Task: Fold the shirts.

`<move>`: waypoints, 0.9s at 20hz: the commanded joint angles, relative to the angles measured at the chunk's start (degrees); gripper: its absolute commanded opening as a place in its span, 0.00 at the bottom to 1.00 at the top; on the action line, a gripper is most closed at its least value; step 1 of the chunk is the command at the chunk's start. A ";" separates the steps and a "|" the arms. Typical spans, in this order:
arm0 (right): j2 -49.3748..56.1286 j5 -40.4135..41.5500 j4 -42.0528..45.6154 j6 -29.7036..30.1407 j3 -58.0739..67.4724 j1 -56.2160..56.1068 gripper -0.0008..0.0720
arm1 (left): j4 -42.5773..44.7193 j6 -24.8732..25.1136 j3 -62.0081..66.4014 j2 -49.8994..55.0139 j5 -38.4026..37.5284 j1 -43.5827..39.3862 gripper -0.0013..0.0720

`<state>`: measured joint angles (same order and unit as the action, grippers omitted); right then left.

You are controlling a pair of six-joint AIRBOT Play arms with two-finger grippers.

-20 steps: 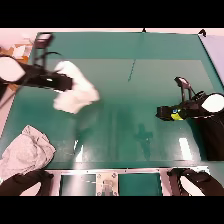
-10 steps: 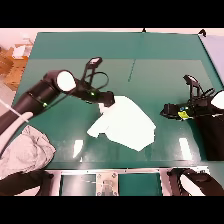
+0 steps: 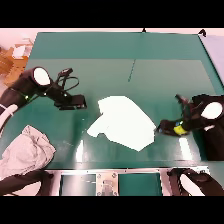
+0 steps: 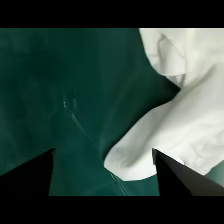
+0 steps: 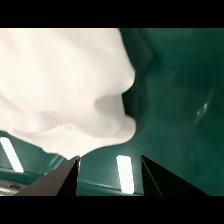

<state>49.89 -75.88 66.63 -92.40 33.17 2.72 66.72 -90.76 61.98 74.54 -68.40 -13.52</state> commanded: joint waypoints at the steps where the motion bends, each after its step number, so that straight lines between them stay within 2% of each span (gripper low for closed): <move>1: -0.90 2.36 -13.90 2.56 -11.08 -2.14 0.63 | -0.96 4.24 -6.40 0.24 6.93 1.49 0.98; 2: -0.85 6.45 -16.35 2.51 -13.94 -4.17 0.74 | -1.22 4.37 -6.69 0.46 8.22 1.49 0.98; 3: -0.44 10.80 -18.36 2.49 -15.87 -6.40 0.76 | -1.46 4.37 -6.69 0.76 9.09 1.49 0.98; 7: 4.66 24.44 -27.67 2.54 -16.81 -16.61 0.76 | -5.79 7.30 -6.69 0.94 11.39 1.49 0.98; 10: 9.55 30.95 -30.23 2.51 -15.69 -21.27 0.76 | -6.47 7.30 -6.69 0.94 11.39 1.49 0.98; 11: 11.19 31.45 -30.16 2.80 -15.08 -21.24 0.55 | -6.45 7.30 -6.69 0.94 11.15 1.49 0.98; 12: 12.28 31.41 -29.97 3.76 -14.45 -20.55 0.17 | -6.43 7.30 -6.69 0.94 10.69 1.49 0.98; 13: 12.50 31.23 -29.94 5.11 -13.92 -19.50 0.06 | -6.36 7.30 -6.69 0.94 10.40 1.49 0.98; 15: 12.48 28.06 -27.04 6.36 -11.45 -15.21 0.04 | -6.25 7.34 -6.69 0.94 10.34 1.51 0.98; 18: 12.15 14.95 -13.94 6.34 -3.10 -3.32 0.04 | -6.27 8.33 -6.69 0.94 10.36 1.49 0.98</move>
<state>61.73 -51.55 43.68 -86.83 24.36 -8.43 60.53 -83.24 55.31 75.44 -58.00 -12.08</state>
